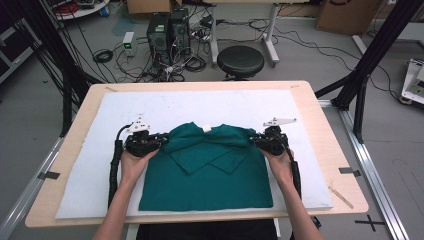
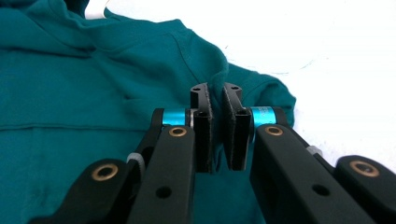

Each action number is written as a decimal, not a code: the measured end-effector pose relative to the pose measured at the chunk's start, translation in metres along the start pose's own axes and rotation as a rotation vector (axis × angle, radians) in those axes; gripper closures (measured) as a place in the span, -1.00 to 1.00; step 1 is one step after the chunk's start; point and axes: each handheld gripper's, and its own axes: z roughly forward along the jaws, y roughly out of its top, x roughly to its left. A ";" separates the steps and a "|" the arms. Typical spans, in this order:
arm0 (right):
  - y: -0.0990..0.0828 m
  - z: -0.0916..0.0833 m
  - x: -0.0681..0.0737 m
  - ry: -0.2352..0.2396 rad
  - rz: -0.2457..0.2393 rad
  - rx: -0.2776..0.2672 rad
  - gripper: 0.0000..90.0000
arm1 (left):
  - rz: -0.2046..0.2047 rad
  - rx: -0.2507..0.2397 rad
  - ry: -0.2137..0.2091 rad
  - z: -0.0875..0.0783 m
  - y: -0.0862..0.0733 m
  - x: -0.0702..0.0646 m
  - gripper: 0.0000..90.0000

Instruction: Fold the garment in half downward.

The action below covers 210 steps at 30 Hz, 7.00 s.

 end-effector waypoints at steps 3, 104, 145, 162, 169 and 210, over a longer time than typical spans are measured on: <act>-0.005 -0.003 0.002 0.001 -0.004 -0.003 0.88 | 0.006 -0.005 -0.006 -0.003 -0.004 -0.006 0.88; -0.097 -0.071 0.077 0.266 -0.131 0.111 0.93 | 0.087 0.102 -0.307 -0.077 -0.071 -0.091 0.93; -0.083 -0.057 0.079 0.200 -0.094 0.083 0.04 | 0.070 0.074 -0.199 -0.068 -0.052 -0.088 0.14; -0.046 -0.032 0.021 -0.010 0.092 0.036 -0.26 | -0.119 0.082 0.170 -0.034 -0.024 -0.002 0.03; -0.029 -0.016 -0.001 -0.073 0.134 0.062 -0.30 | -0.151 0.147 0.164 -0.016 -0.032 0.011 0.05; -0.001 0.025 -0.026 -0.219 0.061 0.095 0.67 | -0.106 0.136 0.195 0.016 -0.012 0.018 0.70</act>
